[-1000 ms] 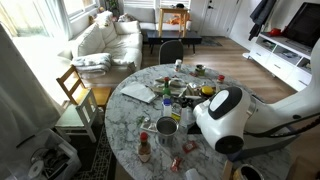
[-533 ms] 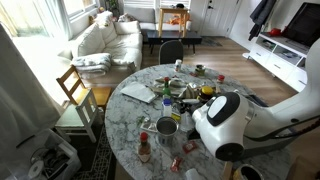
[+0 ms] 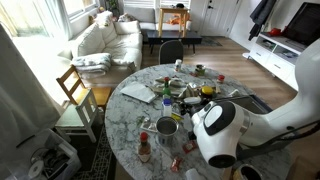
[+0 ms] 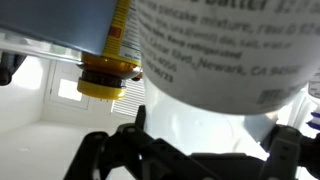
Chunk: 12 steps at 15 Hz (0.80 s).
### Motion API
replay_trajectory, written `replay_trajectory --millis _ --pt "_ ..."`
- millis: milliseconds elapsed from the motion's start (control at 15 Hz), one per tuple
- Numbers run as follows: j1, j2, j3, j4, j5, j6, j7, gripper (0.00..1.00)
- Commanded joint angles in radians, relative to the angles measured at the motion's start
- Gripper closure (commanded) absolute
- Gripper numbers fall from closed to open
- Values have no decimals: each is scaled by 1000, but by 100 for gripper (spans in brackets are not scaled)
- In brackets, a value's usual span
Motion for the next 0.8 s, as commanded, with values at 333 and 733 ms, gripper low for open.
replay_trajectory --millis 333,733 --pt "0 80 38 39 24 -70 -31 29" --pt "-21 45 48 29 44 4 -84 29"
